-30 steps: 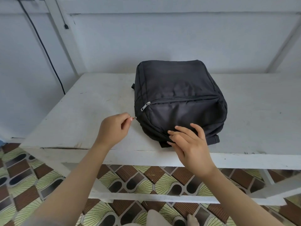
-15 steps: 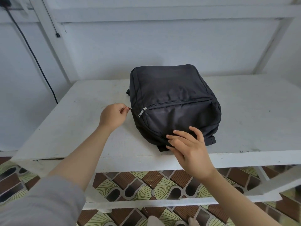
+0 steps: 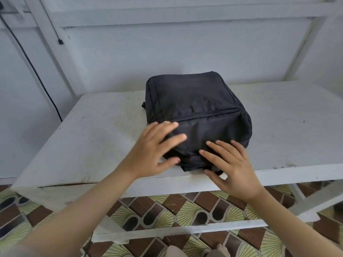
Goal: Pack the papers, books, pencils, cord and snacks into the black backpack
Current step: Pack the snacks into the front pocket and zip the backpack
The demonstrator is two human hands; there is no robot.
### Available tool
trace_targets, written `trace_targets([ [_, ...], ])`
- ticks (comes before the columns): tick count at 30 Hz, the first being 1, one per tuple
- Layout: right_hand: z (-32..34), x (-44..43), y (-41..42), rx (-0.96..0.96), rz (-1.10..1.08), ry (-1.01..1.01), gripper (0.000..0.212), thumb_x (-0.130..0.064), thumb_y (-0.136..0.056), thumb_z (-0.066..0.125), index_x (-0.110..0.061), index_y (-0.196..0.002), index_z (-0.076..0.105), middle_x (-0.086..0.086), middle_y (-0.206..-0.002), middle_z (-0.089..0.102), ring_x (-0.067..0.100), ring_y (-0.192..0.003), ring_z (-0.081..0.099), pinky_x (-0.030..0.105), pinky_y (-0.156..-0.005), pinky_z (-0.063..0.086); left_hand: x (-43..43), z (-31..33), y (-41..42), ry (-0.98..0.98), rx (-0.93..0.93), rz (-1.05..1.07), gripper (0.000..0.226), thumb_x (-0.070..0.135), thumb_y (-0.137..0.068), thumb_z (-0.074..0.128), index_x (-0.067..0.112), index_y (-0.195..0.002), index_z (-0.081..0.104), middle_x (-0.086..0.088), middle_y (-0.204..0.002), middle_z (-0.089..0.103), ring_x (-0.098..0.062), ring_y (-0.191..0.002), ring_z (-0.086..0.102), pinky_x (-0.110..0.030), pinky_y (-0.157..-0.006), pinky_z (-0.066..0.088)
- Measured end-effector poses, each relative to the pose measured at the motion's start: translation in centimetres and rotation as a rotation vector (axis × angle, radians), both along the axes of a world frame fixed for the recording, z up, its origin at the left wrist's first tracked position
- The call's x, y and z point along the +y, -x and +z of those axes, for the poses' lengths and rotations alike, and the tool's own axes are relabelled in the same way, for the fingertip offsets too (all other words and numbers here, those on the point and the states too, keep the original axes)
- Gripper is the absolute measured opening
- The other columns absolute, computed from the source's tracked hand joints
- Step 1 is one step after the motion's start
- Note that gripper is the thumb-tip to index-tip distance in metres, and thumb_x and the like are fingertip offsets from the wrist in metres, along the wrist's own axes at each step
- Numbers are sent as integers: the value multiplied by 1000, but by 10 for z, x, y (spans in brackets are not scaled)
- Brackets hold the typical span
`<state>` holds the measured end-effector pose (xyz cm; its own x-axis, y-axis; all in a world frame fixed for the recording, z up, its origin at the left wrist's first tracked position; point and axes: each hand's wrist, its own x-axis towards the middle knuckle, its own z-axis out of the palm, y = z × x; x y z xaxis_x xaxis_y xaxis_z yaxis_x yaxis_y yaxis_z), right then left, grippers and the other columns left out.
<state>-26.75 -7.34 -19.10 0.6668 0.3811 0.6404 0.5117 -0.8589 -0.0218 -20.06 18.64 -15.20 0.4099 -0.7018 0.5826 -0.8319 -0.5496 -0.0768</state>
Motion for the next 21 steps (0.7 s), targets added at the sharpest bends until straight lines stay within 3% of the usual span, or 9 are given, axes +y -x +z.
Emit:
trace_targets([
  [3, 6, -19, 2, 21, -63, 45, 53, -48, -84, 58, -28, -133, 52, 7, -144, 44, 27, -134, 38, 49, -111, 25, -12, -11, 2, -206, -29, -81, 62, 58, -87, 51, 34, -140, 31, -14, -151, 27, -29, -142, 20, -50, -114, 15],
  [6, 12, -39, -1, 90, -113, 151, 66, -63, -82, 50, -36, -141, 39, 11, -153, 27, 32, -142, 22, 54, -113, 15, -19, -17, -6, -272, -43, -85, 68, 63, -84, 51, 38, -143, 26, -13, -154, 17, -31, -143, 13, -52, -114, 14],
  [9, 15, -57, -10, 119, -108, 254, 80, -76, -76, 46, -37, -143, 30, 13, -155, 20, 37, -143, 16, 61, -112, 9, -24, -21, -15, -276, -62, -66, 74, 64, -81, 56, 37, -143, 25, -14, -152, 21, -35, -142, 16, -53, -114, 16],
  [12, 17, -74, -22, 130, -97, 287, 86, -82, -73, 42, -34, -144, 28, 14, -155, 18, 39, -143, 14, 63, -111, 9, -30, -21, -19, -260, -99, -59, 67, 52, -85, 59, 35, -142, 27, -19, -147, 32, -39, -138, 25, -54, -112, 22],
  [15, 17, -86, -32, 119, -44, 248, 84, -77, -78, 42, -34, -147, 22, 11, -153, 25, 36, -142, 19, 58, -112, 14, -32, -21, -21, -225, -147, -89, 48, 35, -96, 50, 35, -140, 30, -21, -138, 47, -38, -132, 38, -51, -109, 30],
  [19, 16, -101, -49, 92, 77, 207, 80, -65, -81, 50, -34, -147, 19, 11, -145, 38, 31, -137, 31, 51, -112, 22, -36, -15, -27, -179, -188, -116, 61, 7, -93, 55, 35, -140, 29, -20, -127, 57, -34, -120, 53, -45, -103, 41],
  [21, 18, -109, -59, 14, 158, 234, 66, -46, -87, 54, -31, -144, 24, 14, -138, 47, 32, -132, 39, 48, -109, 29, -39, -10, -31, -164, -188, -136, 60, 7, -93, 54, 35, -139, 29, -17, -121, 62, -31, -114, 58, -43, -96, 47],
])
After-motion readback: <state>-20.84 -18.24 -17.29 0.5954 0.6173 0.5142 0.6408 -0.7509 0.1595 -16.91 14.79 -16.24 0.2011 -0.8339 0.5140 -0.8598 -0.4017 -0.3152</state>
